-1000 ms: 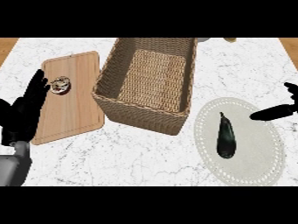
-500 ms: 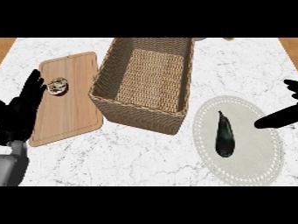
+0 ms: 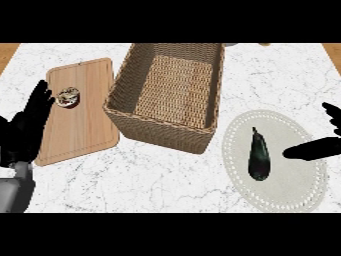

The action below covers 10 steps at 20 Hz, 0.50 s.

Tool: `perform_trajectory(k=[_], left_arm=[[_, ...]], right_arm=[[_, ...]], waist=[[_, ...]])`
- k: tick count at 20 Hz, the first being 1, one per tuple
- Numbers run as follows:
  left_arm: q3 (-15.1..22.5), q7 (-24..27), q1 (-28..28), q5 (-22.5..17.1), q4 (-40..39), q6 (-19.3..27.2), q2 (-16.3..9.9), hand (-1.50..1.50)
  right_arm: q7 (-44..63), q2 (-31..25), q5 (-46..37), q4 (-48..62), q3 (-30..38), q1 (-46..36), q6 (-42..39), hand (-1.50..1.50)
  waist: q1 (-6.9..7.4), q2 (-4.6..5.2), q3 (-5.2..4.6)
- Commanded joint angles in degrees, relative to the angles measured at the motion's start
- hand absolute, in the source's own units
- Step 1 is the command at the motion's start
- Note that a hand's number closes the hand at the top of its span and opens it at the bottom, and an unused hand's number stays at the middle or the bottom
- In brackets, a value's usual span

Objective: Pick the eggplant from the placemat and place it in the basket

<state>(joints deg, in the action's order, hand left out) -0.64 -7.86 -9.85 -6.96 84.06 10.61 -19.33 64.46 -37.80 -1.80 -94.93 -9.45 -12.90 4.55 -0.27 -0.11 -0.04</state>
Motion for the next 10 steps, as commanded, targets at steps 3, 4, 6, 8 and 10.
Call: perform_trajectory(k=[3,4,6,8,10], left_arm=[[-1.36,0.69,-2.26,-0.17,-2.47,-2.40,0.09,0.00],[-0.63,0.31,-1.44,1.40,-1.38,-0.29,1.20,0.00],[-0.08,-4.67,1.16,1.93,5.62,-0.59,0.80,0.00],[2.76,-0.15,-1.00,5.89,0.42,2.78,4.94,0.00],[-1.98,0.99,1.98,1.83,0.92,-2.19,1.71,0.00]], right_arm=[[3.85,8.43,-8.66,-0.25,-3.50,3.22,6.71,-1.50],[-1.13,10.06,-10.17,3.08,-3.34,4.64,7.78,-1.50],[-1.06,9.35,-9.85,1.94,-0.21,4.78,4.56,-1.50],[-0.07,12.74,-15.27,0.78,-3.66,5.31,8.60,-1.50],[1.05,13.56,-16.29,1.10,-1.58,3.78,7.27,-1.50]], waist=[[0.18,0.11,0.02],[0.29,0.13,0.05],[0.39,0.03,0.05],[0.12,0.09,0.03],[0.41,0.08,0.03]])
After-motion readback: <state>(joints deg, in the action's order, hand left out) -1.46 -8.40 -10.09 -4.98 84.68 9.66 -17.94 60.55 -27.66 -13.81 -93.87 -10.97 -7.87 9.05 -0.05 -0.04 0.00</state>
